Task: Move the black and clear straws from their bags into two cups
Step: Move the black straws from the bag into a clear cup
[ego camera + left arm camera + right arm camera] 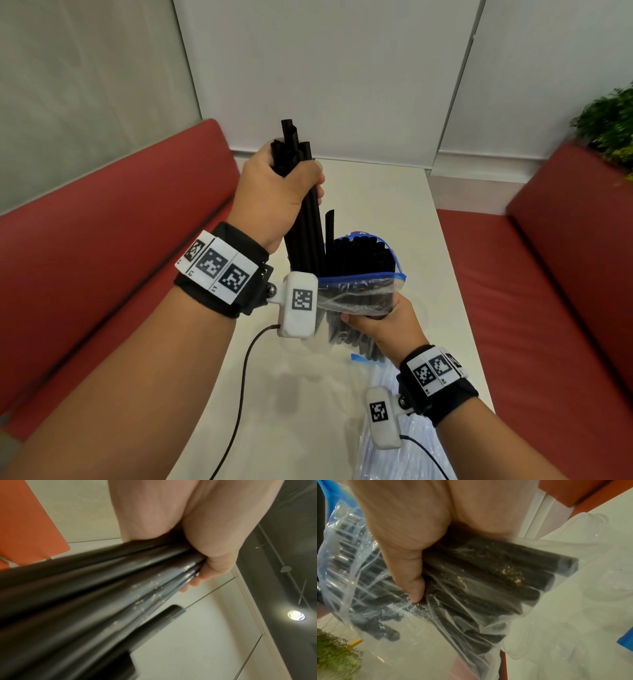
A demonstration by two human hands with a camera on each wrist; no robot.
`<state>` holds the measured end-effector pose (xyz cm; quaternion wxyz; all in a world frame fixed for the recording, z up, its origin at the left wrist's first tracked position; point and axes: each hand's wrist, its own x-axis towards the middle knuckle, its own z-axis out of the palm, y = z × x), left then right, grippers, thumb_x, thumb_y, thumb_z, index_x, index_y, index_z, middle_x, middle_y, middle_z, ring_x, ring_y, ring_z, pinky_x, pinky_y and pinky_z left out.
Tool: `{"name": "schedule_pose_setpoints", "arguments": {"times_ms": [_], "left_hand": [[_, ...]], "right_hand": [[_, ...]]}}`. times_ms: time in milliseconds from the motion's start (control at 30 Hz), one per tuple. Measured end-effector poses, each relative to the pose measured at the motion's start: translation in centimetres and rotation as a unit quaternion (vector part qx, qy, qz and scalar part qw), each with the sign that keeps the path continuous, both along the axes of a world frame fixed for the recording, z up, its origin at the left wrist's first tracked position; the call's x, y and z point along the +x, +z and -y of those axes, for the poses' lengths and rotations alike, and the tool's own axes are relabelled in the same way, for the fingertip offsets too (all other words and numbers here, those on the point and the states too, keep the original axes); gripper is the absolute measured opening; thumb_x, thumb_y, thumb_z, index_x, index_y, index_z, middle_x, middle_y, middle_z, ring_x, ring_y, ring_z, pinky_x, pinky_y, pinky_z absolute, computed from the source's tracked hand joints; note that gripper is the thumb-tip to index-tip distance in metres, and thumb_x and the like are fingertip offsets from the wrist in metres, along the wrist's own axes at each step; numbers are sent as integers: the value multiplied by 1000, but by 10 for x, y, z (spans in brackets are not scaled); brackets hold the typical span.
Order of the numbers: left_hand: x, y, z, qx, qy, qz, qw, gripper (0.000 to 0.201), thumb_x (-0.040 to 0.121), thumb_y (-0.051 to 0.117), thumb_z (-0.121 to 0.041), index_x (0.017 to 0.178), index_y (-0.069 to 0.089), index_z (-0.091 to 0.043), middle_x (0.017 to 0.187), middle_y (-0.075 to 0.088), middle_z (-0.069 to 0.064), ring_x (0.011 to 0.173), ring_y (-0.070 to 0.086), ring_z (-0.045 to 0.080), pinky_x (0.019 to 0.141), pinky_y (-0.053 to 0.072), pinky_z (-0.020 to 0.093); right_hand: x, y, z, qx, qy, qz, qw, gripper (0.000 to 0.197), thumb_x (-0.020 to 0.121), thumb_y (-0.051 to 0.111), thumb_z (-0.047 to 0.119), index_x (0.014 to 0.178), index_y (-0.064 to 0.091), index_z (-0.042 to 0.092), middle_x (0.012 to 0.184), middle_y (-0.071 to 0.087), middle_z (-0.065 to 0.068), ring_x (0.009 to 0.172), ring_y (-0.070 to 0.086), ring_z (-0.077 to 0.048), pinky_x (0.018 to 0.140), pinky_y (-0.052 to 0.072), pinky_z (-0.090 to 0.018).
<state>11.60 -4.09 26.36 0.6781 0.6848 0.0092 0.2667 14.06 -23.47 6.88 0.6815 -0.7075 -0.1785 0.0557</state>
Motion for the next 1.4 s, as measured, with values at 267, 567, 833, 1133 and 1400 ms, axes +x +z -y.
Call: {"name": "schedule_pose_setpoints", "arguments": {"times_ms": [267,567,833,1133,1400], "left_hand": [[0,48,-12,-27,-11,77,997,8,85,63,-5,85,55,-7,69,65,7,65,61,27,65,57,41],[18,52,-36,-132,110,181,968,11,84,62,-1,90,53,-1,67,61,12,59,59,28,60,56,41],[62,-46,-37,-121,182,52,975,15,81,61,0,79,54,-13,60,63,3,52,59,22,52,53,34],[105,-183,-2,21,136,-140,980,12,85,68,-18,93,60,-14,86,71,13,75,67,30,69,57,39],[94,-226,-9,66,88,-222,969,46,84,77,-17,126,59,-16,110,62,-4,92,61,13,86,50,26]], "right_hand": [[-1,-5,1,-7,-4,-13,1000,28,77,86,0,96,77,20,92,83,-1,85,79,-17,76,63,-32],[2,-19,22,7,-66,-41,997,33,74,87,-3,96,75,19,90,83,2,88,79,-17,77,63,-28],[-2,-31,66,1,-146,-62,987,27,73,89,1,96,75,5,86,81,-11,78,76,-32,72,60,-38],[-8,-39,98,-28,-197,-81,977,35,72,92,11,99,71,4,83,79,-18,71,75,-43,63,62,-61],[-11,-26,95,-13,-187,-84,979,37,73,90,10,99,68,-5,78,76,-27,58,70,-48,53,60,-57]]}}
